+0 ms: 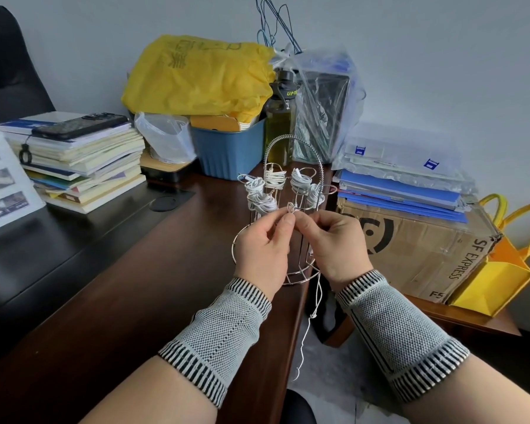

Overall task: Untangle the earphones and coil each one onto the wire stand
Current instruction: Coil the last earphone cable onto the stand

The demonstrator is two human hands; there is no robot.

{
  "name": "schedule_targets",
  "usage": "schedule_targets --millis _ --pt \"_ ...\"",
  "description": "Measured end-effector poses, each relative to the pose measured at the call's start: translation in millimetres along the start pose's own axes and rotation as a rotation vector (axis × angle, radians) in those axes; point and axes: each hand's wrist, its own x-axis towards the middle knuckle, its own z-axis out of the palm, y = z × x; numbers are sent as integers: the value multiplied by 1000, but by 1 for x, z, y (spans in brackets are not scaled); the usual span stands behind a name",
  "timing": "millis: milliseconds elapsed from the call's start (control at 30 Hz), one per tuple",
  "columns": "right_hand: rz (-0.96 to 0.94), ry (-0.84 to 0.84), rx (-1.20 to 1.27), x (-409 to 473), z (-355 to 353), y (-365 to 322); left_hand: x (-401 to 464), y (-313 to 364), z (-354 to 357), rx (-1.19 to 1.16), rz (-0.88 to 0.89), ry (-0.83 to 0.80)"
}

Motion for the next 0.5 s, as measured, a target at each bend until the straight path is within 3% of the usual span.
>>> schedule_targets --millis 500 --pt "31 34 50 0 -2 -4 2 -3 2 -27 79 135"
